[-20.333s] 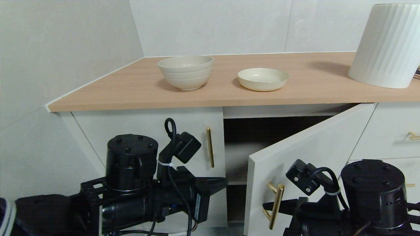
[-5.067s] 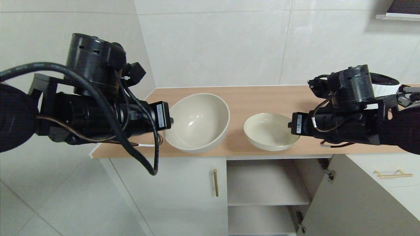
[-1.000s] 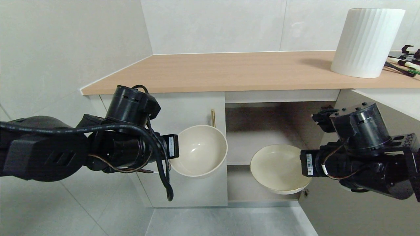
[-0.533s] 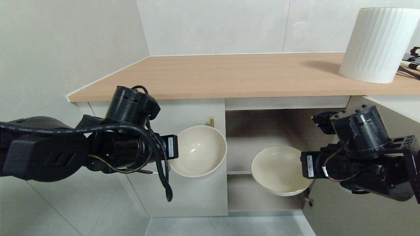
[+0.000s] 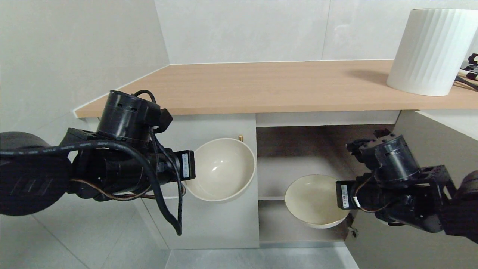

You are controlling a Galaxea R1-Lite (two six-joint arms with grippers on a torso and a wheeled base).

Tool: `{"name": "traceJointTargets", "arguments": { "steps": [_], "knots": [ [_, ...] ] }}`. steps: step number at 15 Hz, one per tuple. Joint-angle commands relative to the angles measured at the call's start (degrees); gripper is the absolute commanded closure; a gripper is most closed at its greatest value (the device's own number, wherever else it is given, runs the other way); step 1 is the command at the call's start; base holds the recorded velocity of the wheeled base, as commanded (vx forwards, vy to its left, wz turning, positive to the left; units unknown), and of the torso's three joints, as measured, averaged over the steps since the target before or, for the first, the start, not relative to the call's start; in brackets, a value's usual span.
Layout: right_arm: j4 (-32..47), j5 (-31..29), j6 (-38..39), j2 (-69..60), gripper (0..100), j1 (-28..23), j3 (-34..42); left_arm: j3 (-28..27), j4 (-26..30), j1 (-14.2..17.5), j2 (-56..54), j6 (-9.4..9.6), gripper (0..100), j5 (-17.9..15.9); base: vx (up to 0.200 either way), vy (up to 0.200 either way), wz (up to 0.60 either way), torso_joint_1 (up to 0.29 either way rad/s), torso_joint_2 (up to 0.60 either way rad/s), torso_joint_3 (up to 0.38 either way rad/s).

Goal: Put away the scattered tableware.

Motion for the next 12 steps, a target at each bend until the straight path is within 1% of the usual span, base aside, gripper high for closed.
{"name": "traceJointTargets", "arguments": {
  "steps": [1, 2, 3, 4, 5, 6, 10, 12],
  "knots": [
    [-7.1, 0.1, 0.3, 11.3, 100, -4.6, -0.4, 0.3, 0.0, 0.0, -0.9, -0.04, 100, 0.0, 0.000, 0.000, 0.00, 0.000, 0.00, 0.000],
    [-14.0, 0.2, 0.1, 16.8, 100, -6.7, -0.9, 0.3, 0.0, 0.0, -0.6, -0.04, 100, -0.1, 0.000, 0.000, 0.00, 0.000, 0.00, 0.000],
    [-19.3, 0.1, -0.4, 20.5, 100, -7.3, -1.0, 0.3, 0.0, 0.0, -0.5, -0.04, 100, -0.1, 0.000, 0.000, 0.00, 0.000, 0.00, 0.000],
    [-21.3, 0.2, -0.4, 21.9, 100, -7.3, -1.0, 0.3, -0.1, 0.0, -0.6, -0.04, 100, -0.1, 0.000, 0.000, 0.00, 0.000, 0.00, 0.000],
    [-25.3, 0.1, -1.2, 25.2, 100, -7.3, -1.5, 0.3, -0.1, 0.0, -0.7, -0.04, 100, -0.1, 0.000, 0.000, 0.00, 0.000, 0.00, 0.000],
    [-25.8, 0.1, -1.2, 26.1, 100, -7.3, -2.0, 0.3, -0.1, 0.0, -0.7, -0.04, 100, -0.1, 0.000, 0.000, 0.00, 0.000, 0.00, 0.000],
    [-25.6, -0.4, -2.6, 35.0, 100, -10.3, -11.2, 0.3, -0.1, -0.5, -0.4, -0.12, 100, -0.1, 0.000, 0.000, 0.00, 0.000, 0.00, 0.000],
    [-25.7, -0.5, -3.1, 35.7, 100, -10.6, -12.2, 0.3, -0.1, -0.6, -0.6, -0.21, 100, -0.1, 0.000, 0.000, 0.00, 0.000, 0.00, 0.000]
  ]
}}
